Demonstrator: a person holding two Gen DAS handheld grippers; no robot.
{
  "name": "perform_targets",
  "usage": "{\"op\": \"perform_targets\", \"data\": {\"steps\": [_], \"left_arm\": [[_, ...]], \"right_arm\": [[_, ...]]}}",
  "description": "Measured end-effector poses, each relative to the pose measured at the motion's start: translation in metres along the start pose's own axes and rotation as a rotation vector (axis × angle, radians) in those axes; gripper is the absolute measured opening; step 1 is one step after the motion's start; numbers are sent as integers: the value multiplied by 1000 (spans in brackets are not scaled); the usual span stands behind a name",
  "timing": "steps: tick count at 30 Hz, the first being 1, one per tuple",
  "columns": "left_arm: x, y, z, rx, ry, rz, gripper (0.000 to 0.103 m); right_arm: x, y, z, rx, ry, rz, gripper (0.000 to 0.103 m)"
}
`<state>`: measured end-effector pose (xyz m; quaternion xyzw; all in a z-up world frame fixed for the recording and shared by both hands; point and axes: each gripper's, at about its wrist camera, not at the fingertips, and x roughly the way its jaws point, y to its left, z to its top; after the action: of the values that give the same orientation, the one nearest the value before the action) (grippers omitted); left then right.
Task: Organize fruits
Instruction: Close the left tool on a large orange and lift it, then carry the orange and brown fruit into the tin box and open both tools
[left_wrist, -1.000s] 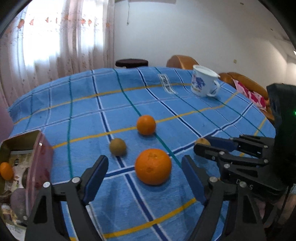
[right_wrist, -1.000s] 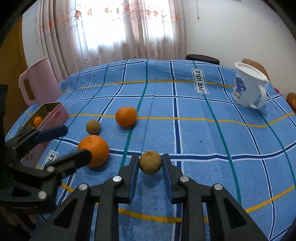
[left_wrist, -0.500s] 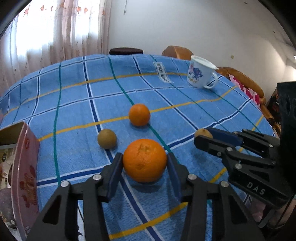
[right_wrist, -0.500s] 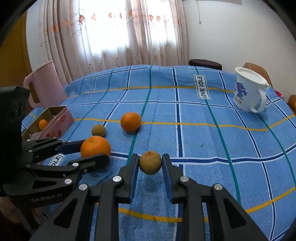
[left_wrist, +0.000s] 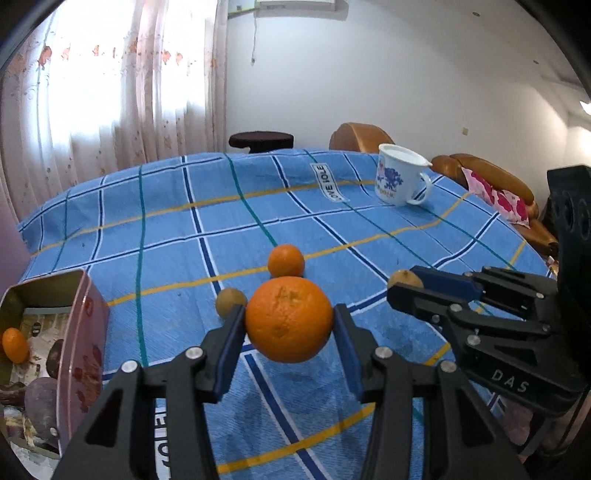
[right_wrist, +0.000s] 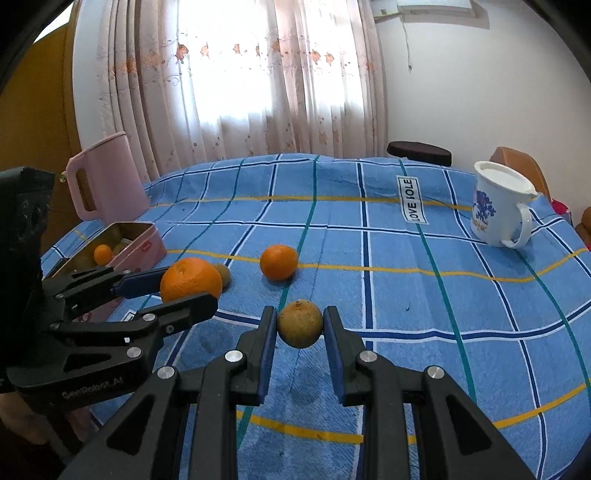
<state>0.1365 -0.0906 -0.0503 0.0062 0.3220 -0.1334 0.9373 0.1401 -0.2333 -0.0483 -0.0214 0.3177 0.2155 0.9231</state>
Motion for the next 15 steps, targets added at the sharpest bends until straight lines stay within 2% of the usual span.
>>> {"op": "perform_targets", "data": {"steps": [15], "left_arm": [[-16,-1,-2,6,-85,39,49]], "right_arm": [[-17,7,-1,-40,-93,29,27]]}}
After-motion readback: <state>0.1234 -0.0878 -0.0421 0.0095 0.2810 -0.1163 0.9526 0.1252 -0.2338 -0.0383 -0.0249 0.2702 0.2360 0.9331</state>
